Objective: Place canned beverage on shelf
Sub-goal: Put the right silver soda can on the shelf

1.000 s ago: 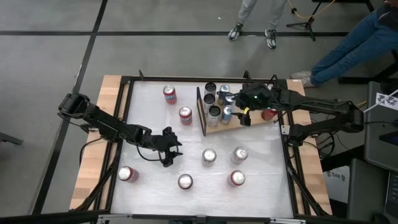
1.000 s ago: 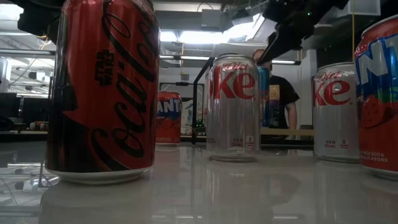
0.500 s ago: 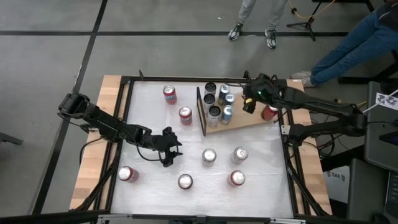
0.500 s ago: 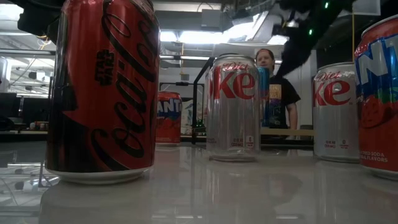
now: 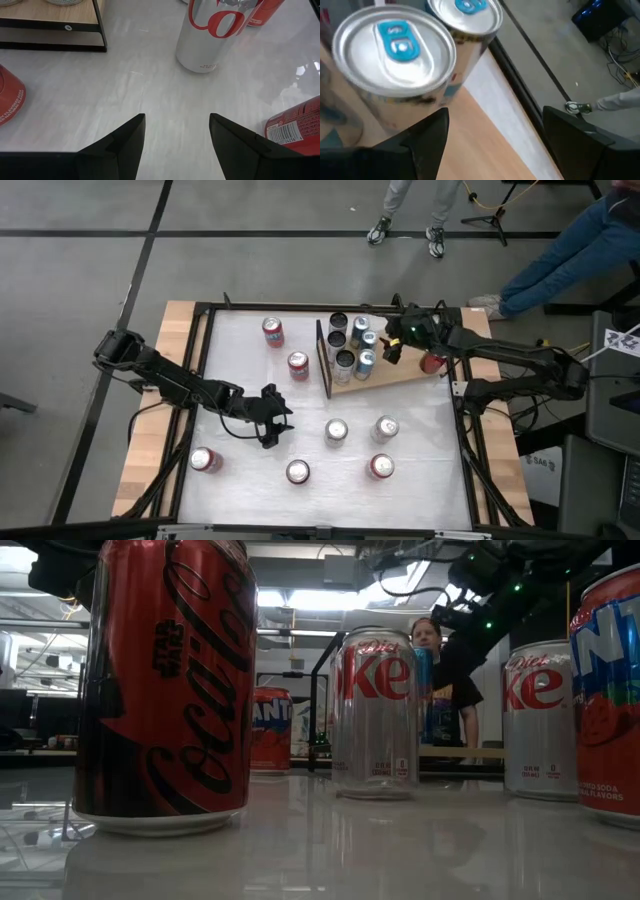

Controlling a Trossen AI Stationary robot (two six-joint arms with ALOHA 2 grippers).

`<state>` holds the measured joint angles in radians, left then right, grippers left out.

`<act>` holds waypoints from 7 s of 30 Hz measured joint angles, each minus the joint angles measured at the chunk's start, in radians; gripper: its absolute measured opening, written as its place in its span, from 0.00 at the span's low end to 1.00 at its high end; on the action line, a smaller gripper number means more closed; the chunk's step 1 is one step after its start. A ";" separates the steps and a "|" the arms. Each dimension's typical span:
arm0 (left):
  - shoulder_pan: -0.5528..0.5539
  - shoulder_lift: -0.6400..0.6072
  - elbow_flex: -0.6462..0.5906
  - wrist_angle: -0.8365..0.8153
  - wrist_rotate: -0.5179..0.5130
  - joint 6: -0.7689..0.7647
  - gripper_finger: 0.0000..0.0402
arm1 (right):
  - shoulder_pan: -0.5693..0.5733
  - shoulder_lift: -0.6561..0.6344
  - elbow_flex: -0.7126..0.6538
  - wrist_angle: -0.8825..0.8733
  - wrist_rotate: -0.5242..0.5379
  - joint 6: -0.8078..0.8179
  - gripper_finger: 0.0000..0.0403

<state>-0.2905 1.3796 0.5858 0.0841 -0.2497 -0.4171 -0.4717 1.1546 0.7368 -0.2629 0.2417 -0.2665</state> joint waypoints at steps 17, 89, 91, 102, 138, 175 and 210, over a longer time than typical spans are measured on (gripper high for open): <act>0.000 0.000 0.000 0.008 0.000 0.000 0.53 | 0.000 0.100 0.000 0.049 -0.110 0.018 0.76; -0.001 0.000 0.000 0.039 -0.023 0.001 0.53 | 0.906 0.234 0.408 -0.716 -0.049 1.423 0.76; -0.001 0.000 0.000 0.039 -0.023 0.001 0.53 | 0.906 0.244 0.408 -0.709 -0.053 1.429 0.76; -0.001 0.000 0.000 0.039 -0.023 0.001 0.53 | 0.904 0.298 0.408 -0.708 -0.059 1.447 0.76; -0.001 0.000 0.000 0.039 -0.022 0.001 0.53 | 0.903 0.364 0.415 -0.654 -0.053 1.441 0.76; -0.001 0.000 0.000 0.039 -0.022 0.001 0.53 | 0.903 0.362 0.459 -0.674 -0.155 1.416 0.81; -0.001 0.000 0.000 0.039 -0.022 0.001 0.53 | 0.903 0.362 0.460 -0.642 -0.148 1.701 0.96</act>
<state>-0.2916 1.3796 0.5858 0.1230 -0.2718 -0.4160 0.4316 1.5171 1.1965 -0.9048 0.0933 1.4347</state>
